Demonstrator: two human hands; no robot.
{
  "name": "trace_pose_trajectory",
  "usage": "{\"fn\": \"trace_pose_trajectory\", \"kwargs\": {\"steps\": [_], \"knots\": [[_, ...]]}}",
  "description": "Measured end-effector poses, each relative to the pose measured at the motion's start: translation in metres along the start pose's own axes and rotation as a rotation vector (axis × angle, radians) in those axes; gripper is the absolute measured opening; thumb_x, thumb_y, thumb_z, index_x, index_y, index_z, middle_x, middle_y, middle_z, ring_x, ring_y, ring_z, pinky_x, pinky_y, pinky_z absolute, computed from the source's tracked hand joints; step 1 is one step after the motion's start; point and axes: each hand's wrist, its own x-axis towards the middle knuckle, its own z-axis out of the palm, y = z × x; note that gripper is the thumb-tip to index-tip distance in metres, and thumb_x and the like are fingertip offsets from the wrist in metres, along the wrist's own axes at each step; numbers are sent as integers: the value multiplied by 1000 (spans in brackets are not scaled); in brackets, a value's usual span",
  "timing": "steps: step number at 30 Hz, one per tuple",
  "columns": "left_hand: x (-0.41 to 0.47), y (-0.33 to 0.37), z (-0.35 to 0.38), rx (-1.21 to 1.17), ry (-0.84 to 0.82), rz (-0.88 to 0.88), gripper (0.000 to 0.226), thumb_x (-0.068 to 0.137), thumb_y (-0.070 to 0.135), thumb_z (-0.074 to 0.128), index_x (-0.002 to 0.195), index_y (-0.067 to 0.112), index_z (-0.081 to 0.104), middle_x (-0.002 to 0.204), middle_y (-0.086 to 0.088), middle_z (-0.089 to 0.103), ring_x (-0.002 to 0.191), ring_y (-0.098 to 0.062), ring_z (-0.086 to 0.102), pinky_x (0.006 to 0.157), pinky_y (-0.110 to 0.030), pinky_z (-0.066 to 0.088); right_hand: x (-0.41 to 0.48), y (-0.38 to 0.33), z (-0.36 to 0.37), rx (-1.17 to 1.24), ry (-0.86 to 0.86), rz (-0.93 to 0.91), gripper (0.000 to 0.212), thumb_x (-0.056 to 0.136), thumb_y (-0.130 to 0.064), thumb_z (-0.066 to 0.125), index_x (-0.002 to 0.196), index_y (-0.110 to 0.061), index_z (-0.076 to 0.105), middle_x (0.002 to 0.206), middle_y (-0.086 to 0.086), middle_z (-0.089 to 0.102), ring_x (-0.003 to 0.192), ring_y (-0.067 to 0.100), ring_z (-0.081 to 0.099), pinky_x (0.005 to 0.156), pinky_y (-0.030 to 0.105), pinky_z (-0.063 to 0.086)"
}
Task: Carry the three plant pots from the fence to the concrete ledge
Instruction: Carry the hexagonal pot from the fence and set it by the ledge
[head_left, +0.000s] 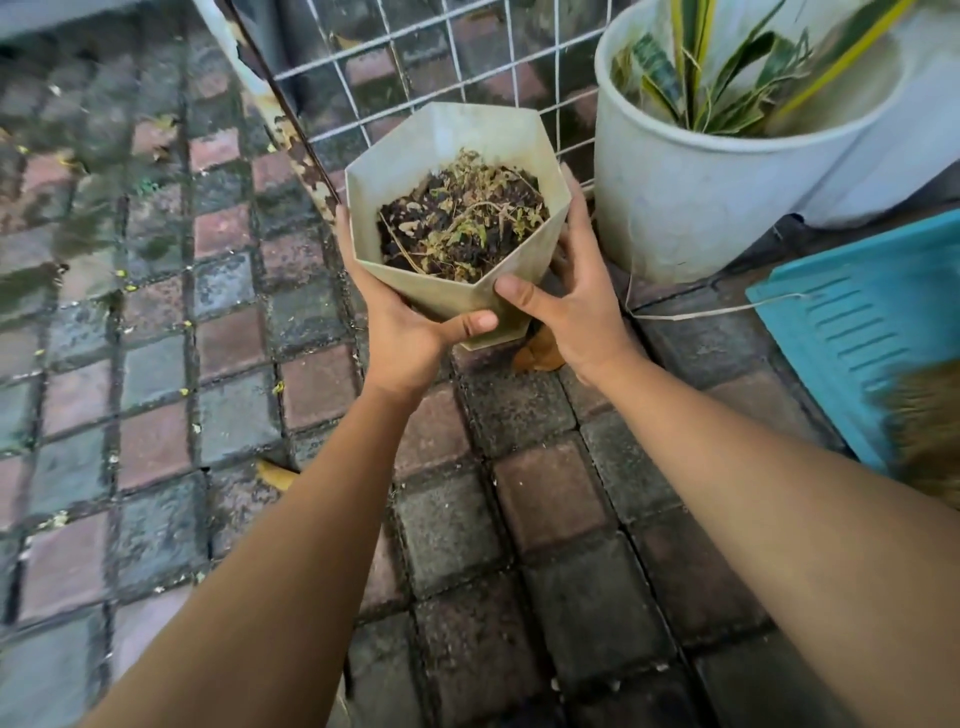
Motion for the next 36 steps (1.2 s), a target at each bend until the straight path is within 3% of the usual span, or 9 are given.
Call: {"fn": "trace_pose_trajectory", "kwargs": {"steps": [6, 11, 15, 20, 22, 24, 27, 31, 36], "knots": [[-7, -8, 5, 42, 15, -129, 141, 57, 0, 101, 157, 12, 3, 155, -10, 45, 143, -21, 54, 121, -57, 46, 3, 4, 1, 40, 18, 5, 115, 66, -68, 90, 156, -34, 26, 170, 18, 31, 159, 34, 33, 127, 61, 33], [1, -5, 4, 31, 12, -115, 160, 49, 14, 104, 162, 6, -9, 164, -17, 38, 151, -24, 49, 126, -48, 42, 8, 7, 9, 34, -35, -22, 131, 62, -73, 89, 160, -31, 12, 175, 21, 16, 164, 39, 18, 130, 65, 22], [-3, -9, 3, 88, -5, -105, 141, 56, 4, 98, 159, 8, 3, 148, 8, 47, 132, 11, 58, 118, -25, 48, 9, 12, 2, -5, -44, -58, 129, 61, -72, 90, 158, -28, 17, 171, 23, 24, 160, 39, 28, 130, 58, 29], [-5, -9, 3, 49, 8, -156, 128, 58, 0, 94, 153, 20, 11, 150, 0, 47, 140, -13, 55, 120, -46, 49, 10, 16, -10, 0, -44, -36, 108, 61, -70, 91, 146, -35, 34, 151, 21, 46, 142, 35, 51, 118, 45, 48], [-3, -10, 3, 74, 0, -159, 125, 59, -2, 93, 149, 23, 11, 149, 0, 47, 135, -3, 58, 115, -32, 53, 11, 18, -9, 29, -53, 6, 110, 60, -68, 93, 146, -31, 35, 154, 24, 43, 145, 34, 49, 120, 50, 46], [-2, -13, 3, 89, -22, -147, 123, 60, -5, 93, 150, 15, 12, 143, 3, 49, 125, 9, 62, 104, -13, 53, 12, 17, -7, 50, -82, 33, 115, 61, -68, 93, 148, -28, 30, 156, 22, 39, 142, 22, 50, 119, 36, 47], [-2, -12, 4, 79, -13, -137, 128, 59, -10, 94, 156, 0, 10, 146, -7, 51, 128, -4, 63, 108, -19, 54, 14, 15, -1, 104, -126, 58, 116, 62, -67, 92, 149, -29, 26, 163, 27, 31, 147, 28, 42, 119, 27, 43], [3, -5, 5, 72, 0, -111, 124, 62, -9, 90, 155, 7, 9, 151, -17, 47, 139, -19, 60, 111, -38, 57, 14, 14, 5, 183, -21, 73, 124, 59, -68, 92, 155, -31, 23, 171, 24, 25, 157, 37, 33, 127, 43, 38], [6, 15, 3, 56, -37, -37, 131, 69, -5, 85, 164, 9, -3, 164, -24, 32, 150, -42, 44, 118, -46, 51, 8, 4, 12, 247, 73, 103, 136, 61, -67, 91, 169, -28, 18, 170, 6, 38, 153, 20, 44, 126, 45, 41]]}}
